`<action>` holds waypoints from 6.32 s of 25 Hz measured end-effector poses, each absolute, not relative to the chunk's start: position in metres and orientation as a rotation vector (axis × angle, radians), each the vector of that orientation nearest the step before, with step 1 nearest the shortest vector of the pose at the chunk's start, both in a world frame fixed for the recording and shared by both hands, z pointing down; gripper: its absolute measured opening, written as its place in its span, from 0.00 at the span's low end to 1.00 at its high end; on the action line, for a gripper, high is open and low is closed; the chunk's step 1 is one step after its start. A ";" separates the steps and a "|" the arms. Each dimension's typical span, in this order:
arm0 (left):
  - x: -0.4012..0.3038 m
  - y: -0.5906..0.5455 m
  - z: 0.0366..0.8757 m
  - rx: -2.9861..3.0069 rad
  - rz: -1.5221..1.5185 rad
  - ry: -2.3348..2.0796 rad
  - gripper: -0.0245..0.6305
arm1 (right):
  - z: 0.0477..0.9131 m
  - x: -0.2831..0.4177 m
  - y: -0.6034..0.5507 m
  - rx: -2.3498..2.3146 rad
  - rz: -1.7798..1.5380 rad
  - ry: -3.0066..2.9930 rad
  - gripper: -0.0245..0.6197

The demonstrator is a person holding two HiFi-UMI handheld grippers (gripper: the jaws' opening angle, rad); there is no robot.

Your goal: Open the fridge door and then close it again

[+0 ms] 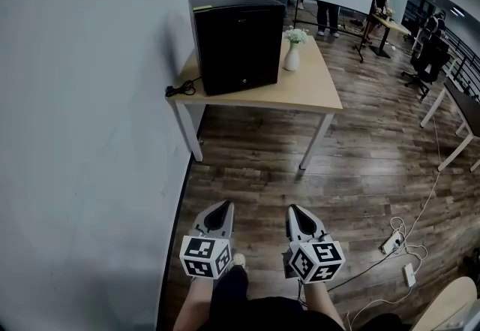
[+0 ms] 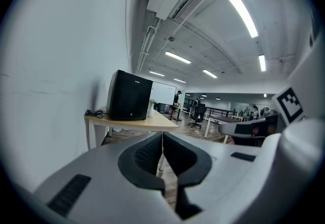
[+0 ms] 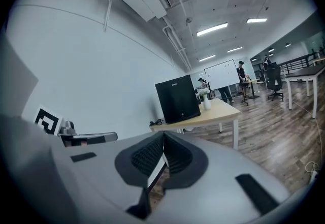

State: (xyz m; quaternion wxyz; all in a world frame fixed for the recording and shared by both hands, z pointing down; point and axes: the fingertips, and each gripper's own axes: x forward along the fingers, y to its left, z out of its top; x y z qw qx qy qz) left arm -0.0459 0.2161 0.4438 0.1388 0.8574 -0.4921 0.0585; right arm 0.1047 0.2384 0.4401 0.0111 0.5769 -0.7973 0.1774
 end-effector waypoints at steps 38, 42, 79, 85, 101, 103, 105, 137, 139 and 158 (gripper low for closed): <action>-0.128 0.030 0.465 2.425 0.164 -1.390 0.05 | 0.463 0.038 0.049 1.801 0.584 -2.388 0.02; -0.127 0.016 0.465 2.420 0.160 -1.405 0.05 | 0.465 0.032 0.029 1.764 0.584 -2.418 0.02; -0.088 -0.260 0.441 2.415 0.101 -1.569 0.05 | 0.448 0.061 -0.273 1.539 0.425 -2.584 0.02; -0.090 -0.287 0.446 2.388 0.083 -1.619 0.05 | 0.455 0.055 -0.303 1.453 0.408 -2.632 0.02; -0.085 -0.312 0.433 2.407 0.089 -1.643 0.05 | 0.406 0.046 -0.345 1.238 0.014 -2.686 0.02; -0.087 -0.315 0.424 2.419 0.085 -1.648 0.05 | 0.388 0.042 -0.351 1.172 -0.071 -2.707 0.02; -0.088 -0.320 0.416 2.431 0.082 -1.649 0.05 | 0.367 0.038 -0.357 1.135 -0.170 -2.714 0.02; -0.154 -0.424 0.323 2.585 -0.053 -1.699 0.05 | 0.250 -0.102 -0.475 0.595 -1.091 -2.032 0.27; -0.158 -0.427 0.325 2.581 -0.045 -1.707 0.05 | 0.253 -0.105 -0.478 0.599 -1.104 -1.994 0.25; -0.158 -0.427 0.334 2.544 -0.065 -1.714 0.05 | 0.258 -0.106 -0.481 0.581 -1.142 -1.841 0.20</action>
